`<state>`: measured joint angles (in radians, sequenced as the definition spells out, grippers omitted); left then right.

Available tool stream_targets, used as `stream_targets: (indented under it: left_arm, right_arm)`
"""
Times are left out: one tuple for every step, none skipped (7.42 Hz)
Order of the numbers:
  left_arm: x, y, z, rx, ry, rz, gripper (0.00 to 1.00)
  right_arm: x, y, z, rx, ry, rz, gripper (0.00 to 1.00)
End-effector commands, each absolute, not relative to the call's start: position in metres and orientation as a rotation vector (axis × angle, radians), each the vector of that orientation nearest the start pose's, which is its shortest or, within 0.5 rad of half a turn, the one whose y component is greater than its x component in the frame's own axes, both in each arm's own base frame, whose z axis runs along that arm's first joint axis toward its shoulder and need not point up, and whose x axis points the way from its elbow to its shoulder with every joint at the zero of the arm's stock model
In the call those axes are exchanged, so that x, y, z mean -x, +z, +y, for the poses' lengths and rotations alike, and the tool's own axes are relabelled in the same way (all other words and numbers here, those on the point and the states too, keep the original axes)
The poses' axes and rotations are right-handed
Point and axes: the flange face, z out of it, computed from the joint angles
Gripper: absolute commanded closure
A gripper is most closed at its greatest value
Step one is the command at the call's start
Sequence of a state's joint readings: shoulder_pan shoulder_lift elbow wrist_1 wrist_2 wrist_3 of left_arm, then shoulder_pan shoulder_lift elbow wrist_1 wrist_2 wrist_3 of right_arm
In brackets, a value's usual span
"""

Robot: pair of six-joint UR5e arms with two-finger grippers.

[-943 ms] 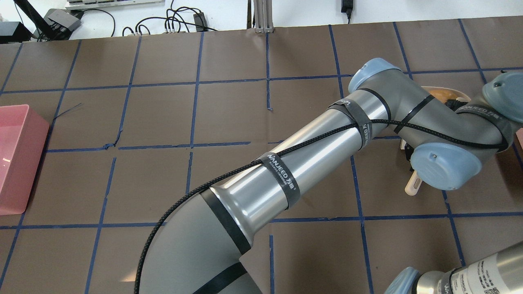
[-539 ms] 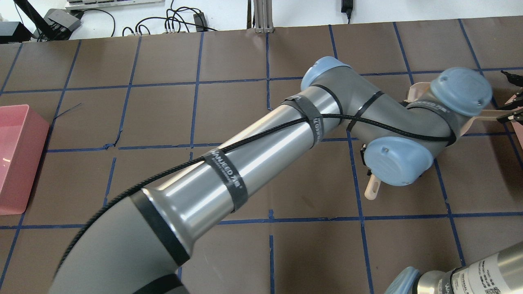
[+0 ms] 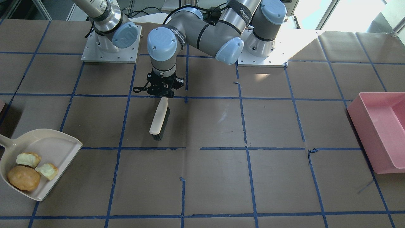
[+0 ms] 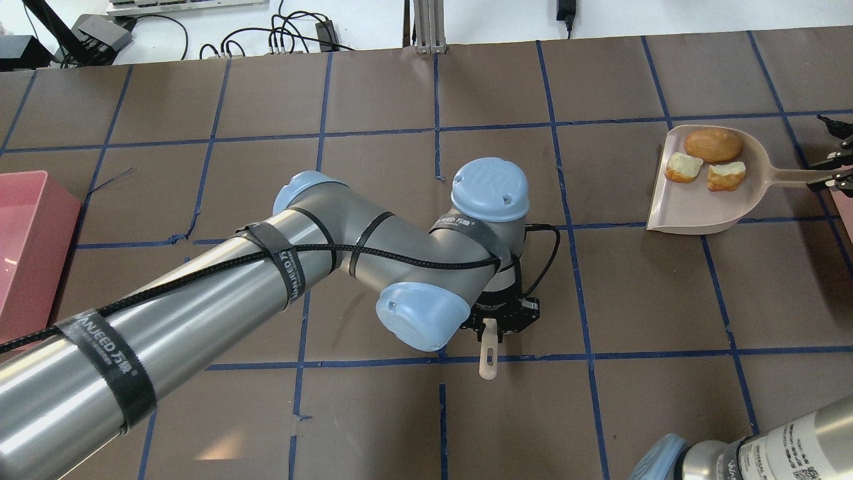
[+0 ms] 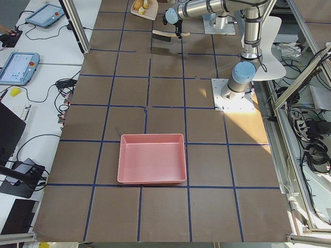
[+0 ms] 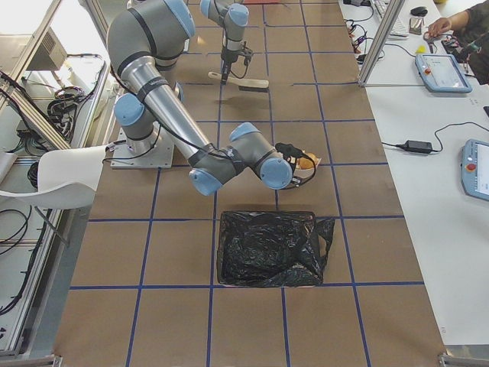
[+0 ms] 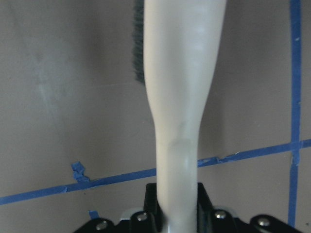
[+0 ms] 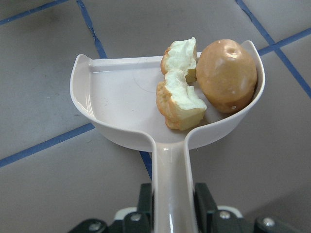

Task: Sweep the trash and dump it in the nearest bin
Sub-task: 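Lift the loaded dustpan with the right gripper while the left lowers the brush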

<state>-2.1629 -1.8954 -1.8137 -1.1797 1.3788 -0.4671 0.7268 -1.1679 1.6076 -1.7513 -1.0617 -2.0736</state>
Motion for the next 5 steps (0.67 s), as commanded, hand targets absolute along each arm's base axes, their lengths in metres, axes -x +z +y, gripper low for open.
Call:
stream_targets:
  left_arm:
    - [0.404, 0.23, -0.357, -0.107, 0.441, 3.191, 1.0]
    - [0.396, 0.221, -0.354, -0.083, 0.468, 3.181, 1.0]
    - [0.379, 0.214, -0.366, -0.02, 0.445, 3.202, 1.0]
    - [0.37, 0.212, -0.371, 0.011, 0.451, 3.219, 1.0]
    - [0.368, 0.213, -0.376, 0.018, 0.443, 3.23, 1.0]
  right_arm:
    - [0.325, 0.277, -0.529, 1.473, -0.708, 2.285, 0.93]
    - [0.328, 0.277, -0.527, 1.448, -0.741, 2.281, 0.93]
    - [0.331, 0.277, -0.523, 1.44, -0.745, 2.272, 0.93]
    - [0.333, 0.276, -0.521, 1.425, -0.756, 2.268, 0.94]
    - [0.333, 0.277, -0.521, 1.424, -0.79, 2.257, 0.94]
